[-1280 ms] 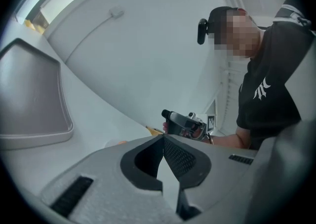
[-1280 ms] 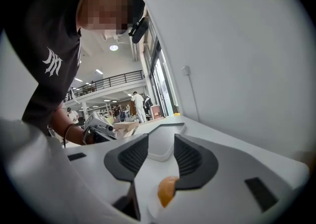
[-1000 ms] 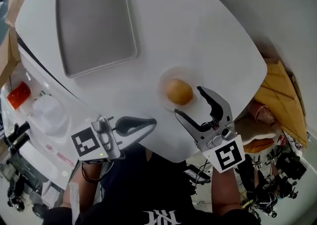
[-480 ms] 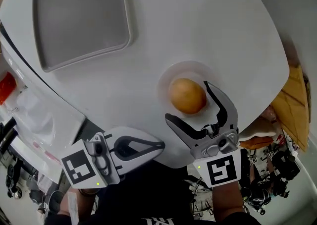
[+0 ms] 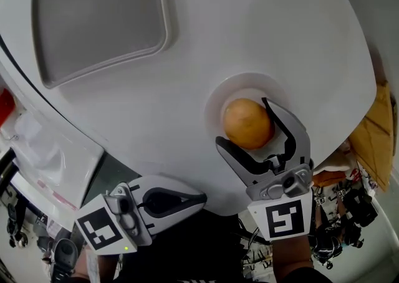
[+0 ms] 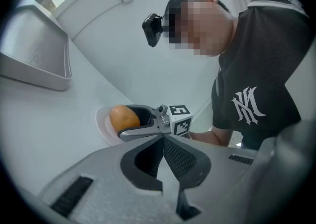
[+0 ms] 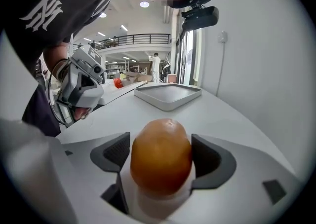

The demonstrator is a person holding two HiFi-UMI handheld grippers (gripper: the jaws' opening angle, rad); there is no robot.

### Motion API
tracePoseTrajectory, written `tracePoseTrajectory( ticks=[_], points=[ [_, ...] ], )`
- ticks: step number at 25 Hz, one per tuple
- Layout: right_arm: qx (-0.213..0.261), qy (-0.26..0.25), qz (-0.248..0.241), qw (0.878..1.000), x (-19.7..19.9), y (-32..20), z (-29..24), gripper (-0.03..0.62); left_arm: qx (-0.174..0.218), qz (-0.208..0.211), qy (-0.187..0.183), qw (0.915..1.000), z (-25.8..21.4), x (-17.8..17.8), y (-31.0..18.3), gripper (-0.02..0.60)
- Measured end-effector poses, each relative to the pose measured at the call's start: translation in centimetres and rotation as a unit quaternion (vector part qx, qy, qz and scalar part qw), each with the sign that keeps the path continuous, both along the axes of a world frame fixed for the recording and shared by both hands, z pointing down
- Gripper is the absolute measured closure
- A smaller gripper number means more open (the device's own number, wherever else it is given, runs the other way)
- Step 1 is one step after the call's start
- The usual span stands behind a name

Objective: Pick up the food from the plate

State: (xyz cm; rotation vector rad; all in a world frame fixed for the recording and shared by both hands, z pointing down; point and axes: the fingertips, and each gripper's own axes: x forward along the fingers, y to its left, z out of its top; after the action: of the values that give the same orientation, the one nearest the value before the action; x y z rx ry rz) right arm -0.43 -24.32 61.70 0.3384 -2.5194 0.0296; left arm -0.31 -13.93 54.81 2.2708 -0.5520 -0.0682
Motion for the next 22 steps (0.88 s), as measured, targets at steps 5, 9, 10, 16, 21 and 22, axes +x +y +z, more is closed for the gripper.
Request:
tracePoseTrajectory(
  ticks=[5,9,10,16,21,22],
  points=[
    [0.008,0.006,-0.003,1.000,0.5,-0.3,-0.1,0.240,0.011,0.001,0.000,0.9999,-0.7,0.5,0.0,0.577],
    [0.015,0.008,0.001,1.000,0.6,0.1,-1.1,0.241,0.025,0.005,-0.002,0.9997,-1.8,0.4,0.8,0.577],
    [0.018,0.005,0.005,1.000,0.5,0.1,-1.7,0.241,0.032,0.007,-0.004,0.9994,-2.3,0.3,1.1,0.577],
    [0.011,-0.038,0.055,0.998,0.6,1.5,-8.8,0.241,0.076,0.027,-0.005,0.9967,-6.9,-1.4,3.6,0.577],
    [-0.003,-0.110,0.116,0.987,1.1,4.5,-19.6,0.241,0.087,0.043,-0.010,0.9953,-12.9,-3.2,6.3,0.577],
    [0.010,-0.118,0.127,0.985,1.4,5.1,-21.8,0.241,0.097,0.044,-0.008,0.9943,-14.1,-3.6,6.3,0.577]
  ],
)
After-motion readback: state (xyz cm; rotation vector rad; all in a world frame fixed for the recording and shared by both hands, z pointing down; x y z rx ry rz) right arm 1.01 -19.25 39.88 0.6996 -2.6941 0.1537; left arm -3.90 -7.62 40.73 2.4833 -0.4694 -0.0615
